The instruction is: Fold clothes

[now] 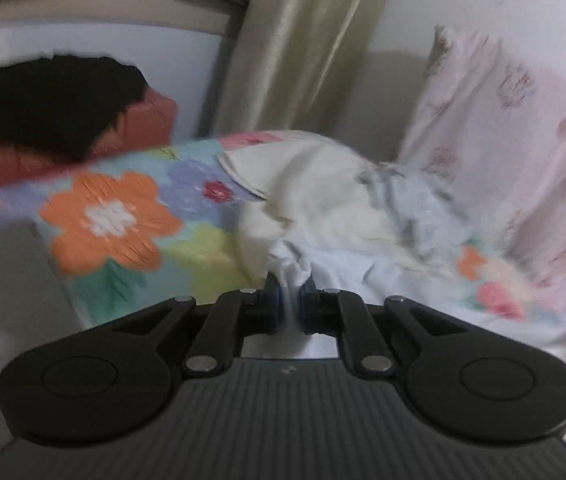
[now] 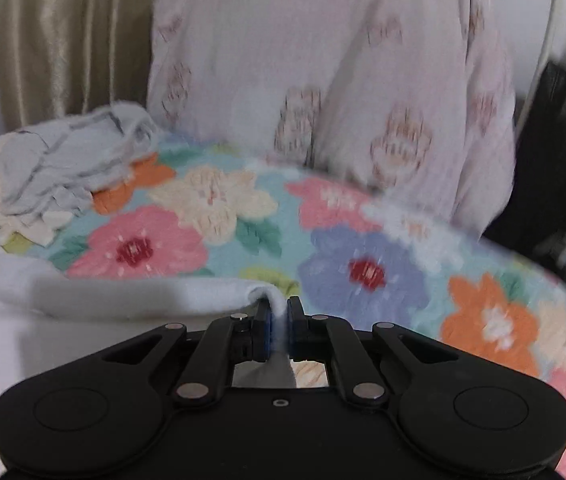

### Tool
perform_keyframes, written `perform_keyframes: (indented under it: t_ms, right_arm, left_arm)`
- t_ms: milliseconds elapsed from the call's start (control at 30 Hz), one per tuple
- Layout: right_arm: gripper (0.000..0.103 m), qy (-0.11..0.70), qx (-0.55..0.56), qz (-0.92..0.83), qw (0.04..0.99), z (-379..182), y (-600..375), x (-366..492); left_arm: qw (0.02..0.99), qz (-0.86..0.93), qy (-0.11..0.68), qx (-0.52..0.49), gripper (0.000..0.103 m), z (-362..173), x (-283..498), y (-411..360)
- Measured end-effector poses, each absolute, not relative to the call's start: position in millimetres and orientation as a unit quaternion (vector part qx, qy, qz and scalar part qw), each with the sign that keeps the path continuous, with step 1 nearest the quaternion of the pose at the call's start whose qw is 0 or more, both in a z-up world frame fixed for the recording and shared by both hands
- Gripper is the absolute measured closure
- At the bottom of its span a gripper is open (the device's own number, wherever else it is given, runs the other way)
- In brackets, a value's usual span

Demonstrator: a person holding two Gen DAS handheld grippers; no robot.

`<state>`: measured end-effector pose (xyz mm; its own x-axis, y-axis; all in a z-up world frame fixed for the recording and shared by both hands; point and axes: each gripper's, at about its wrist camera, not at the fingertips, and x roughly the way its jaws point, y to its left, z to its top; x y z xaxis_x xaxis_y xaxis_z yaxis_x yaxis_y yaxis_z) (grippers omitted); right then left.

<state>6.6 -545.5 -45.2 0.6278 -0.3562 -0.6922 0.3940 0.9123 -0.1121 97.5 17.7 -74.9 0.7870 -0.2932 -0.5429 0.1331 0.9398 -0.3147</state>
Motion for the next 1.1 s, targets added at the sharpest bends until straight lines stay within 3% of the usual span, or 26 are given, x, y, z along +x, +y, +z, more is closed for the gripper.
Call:
perform_keyframes:
  t_ms: [133, 200, 400, 467, 533, 700, 867, 933, 967, 1100]
  right_arm:
    - [0.086, 0.397, -0.020, -0.236, 0.887, -56, -533, 18]
    - [0.073, 0.406, -0.043, -0.250, 0.878, -61, -526, 24]
    - [0.067, 0.356, -0.012, -0.155, 0.922, -26, -478, 32]
    - [0.058, 0.367, -0.011, -0.076, 0.927, -25, -446, 45]
    - [0.049, 0.369, -0.027, -0.017, 0.929, -30, -408, 57]
    - [0.048, 0.402, -0.098, 0.092, 0.906, -77, -317, 103]
    - [0.055, 0.441, -0.186, 0.112, 0.871, -135, -275, 142]
    - [0.079, 0.437, -0.148, 0.127, 0.878, -136, -285, 147]
    - [0.103, 0.434, -0.130, 0.125, 0.882, -131, -292, 148]
    - [0.102, 0.430, -0.067, 0.117, 0.893, -113, -326, 152]
  left_arm:
    - [0.895, -0.099, 0.416, -0.130, 0.091, -136, 130, 9]
    - [0.887, -0.091, 0.433, -0.131, 0.088, -149, 134, 11]
    - [0.886, -0.101, 0.424, -0.159, 0.084, -135, 139, 22]
    - [0.880, -0.099, 0.429, -0.176, 0.083, -138, 140, 29]
    - [0.877, -0.100, 0.432, -0.188, 0.082, -141, 139, 33]
    - [0.874, -0.103, 0.430, -0.201, 0.079, -142, 138, 41]
    - [0.869, -0.119, 0.421, -0.232, 0.079, -150, 137, 43]
    - [0.863, -0.121, 0.425, -0.244, 0.079, -153, 140, 44]
    - [0.864, -0.121, 0.425, -0.242, 0.079, -154, 141, 44]
    - [0.859, -0.116, 0.431, -0.252, 0.079, -158, 144, 46]
